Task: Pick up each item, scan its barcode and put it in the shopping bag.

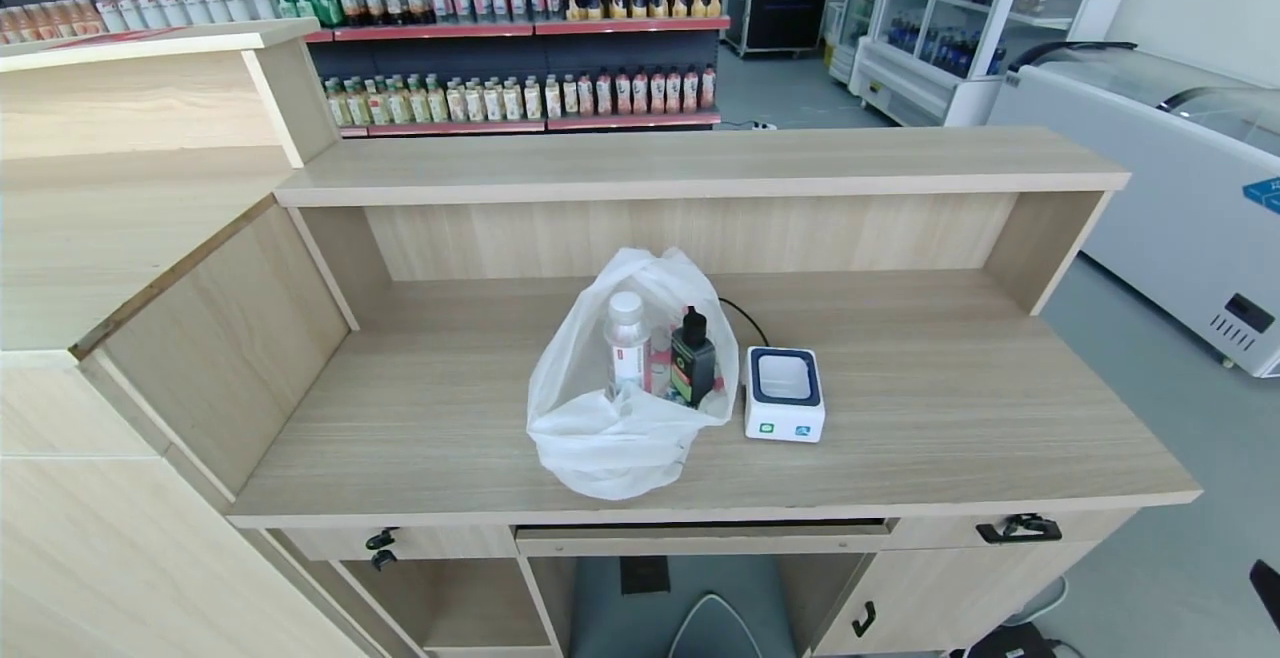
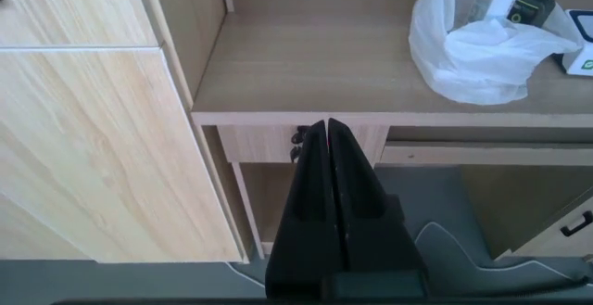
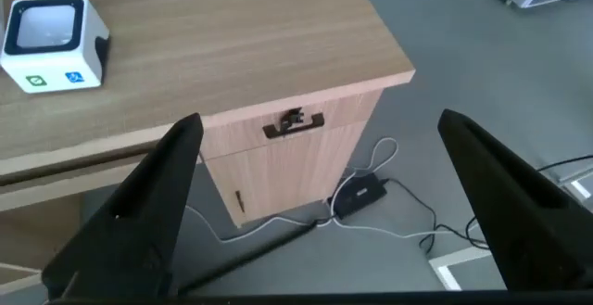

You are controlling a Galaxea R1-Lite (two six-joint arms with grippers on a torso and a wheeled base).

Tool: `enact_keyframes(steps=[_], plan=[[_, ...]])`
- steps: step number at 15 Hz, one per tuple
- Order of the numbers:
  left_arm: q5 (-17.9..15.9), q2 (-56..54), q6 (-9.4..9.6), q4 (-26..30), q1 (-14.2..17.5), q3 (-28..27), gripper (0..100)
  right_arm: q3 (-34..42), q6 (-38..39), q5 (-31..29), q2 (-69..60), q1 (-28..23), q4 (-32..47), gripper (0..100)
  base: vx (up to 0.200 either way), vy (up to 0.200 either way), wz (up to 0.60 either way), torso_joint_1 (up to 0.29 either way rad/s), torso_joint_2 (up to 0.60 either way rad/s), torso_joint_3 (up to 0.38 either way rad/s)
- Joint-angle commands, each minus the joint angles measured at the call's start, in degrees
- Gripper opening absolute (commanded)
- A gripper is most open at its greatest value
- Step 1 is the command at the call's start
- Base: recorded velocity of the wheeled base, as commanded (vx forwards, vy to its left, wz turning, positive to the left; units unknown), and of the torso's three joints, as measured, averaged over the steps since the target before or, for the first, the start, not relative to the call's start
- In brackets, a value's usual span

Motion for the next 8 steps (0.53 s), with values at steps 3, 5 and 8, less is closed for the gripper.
enact_keyframes(steps=[3, 5, 8], plan=[[0.0, 0.0, 0.00, 0.0, 0.0, 0.0, 0, 0.9, 2.5, 1.8, -21.8, 2.4, 16.5, 100, 0.000, 0.000, 0.00, 0.000, 0.00, 0.000], [0.0, 0.0, 0.00, 0.0, 0.0, 0.0, 0, 0.9, 2.9, 4.8, -26.8, 3.0, 19.5, 100, 0.000, 0.000, 0.00, 0.000, 0.00, 0.000], [0.0, 0.0, 0.00, 0.0, 0.0, 0.0, 0, 0.9, 2.9, 5.8, -30.6, 4.8, 19.5, 100, 0.000, 0.000, 0.00, 0.000, 0.00, 0.000]])
